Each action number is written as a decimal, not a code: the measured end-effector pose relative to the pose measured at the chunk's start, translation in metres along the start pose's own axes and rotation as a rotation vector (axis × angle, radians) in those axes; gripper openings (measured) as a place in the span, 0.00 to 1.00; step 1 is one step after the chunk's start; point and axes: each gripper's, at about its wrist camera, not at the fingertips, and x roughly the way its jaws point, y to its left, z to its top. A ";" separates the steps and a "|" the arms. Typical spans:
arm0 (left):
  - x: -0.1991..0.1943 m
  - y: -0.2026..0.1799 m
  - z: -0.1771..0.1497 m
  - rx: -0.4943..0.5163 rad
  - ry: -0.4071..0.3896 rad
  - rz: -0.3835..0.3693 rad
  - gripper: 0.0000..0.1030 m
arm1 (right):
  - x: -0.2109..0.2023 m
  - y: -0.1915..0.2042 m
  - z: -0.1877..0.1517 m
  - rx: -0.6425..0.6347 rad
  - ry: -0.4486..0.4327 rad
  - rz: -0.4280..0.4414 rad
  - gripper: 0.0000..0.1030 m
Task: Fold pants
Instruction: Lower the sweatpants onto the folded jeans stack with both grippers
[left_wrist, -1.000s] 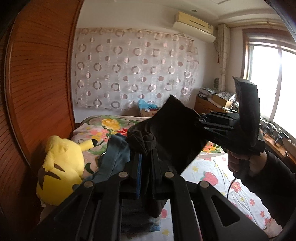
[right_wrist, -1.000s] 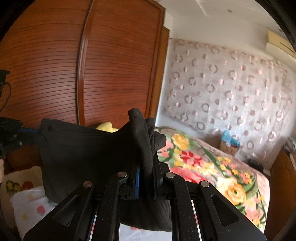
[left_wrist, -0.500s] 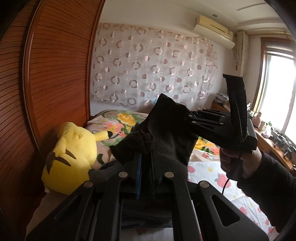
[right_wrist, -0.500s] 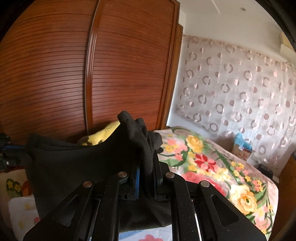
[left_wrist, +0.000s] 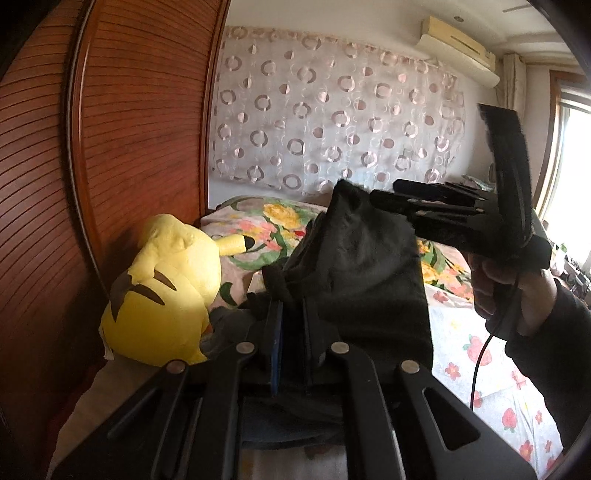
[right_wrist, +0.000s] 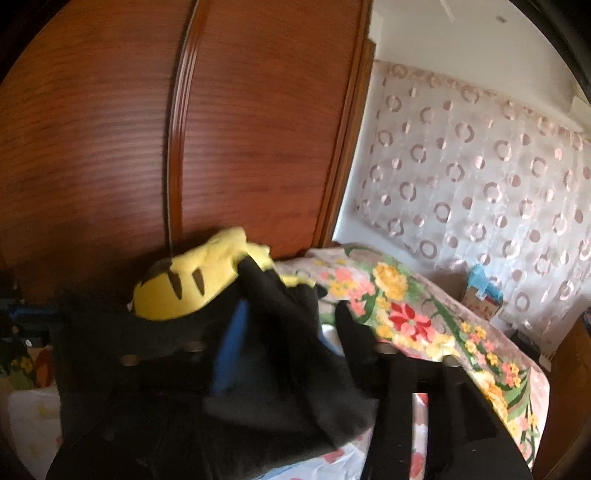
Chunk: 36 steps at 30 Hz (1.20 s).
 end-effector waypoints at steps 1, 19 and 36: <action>-0.004 0.000 0.002 -0.002 -0.011 0.005 0.07 | -0.005 -0.005 0.001 0.016 -0.008 0.003 0.52; 0.038 -0.028 -0.009 0.073 0.133 -0.054 0.40 | 0.015 -0.021 -0.047 0.131 0.174 0.116 0.37; 0.019 -0.041 -0.012 0.093 0.146 -0.073 0.50 | -0.004 -0.020 -0.057 0.191 0.164 0.046 0.40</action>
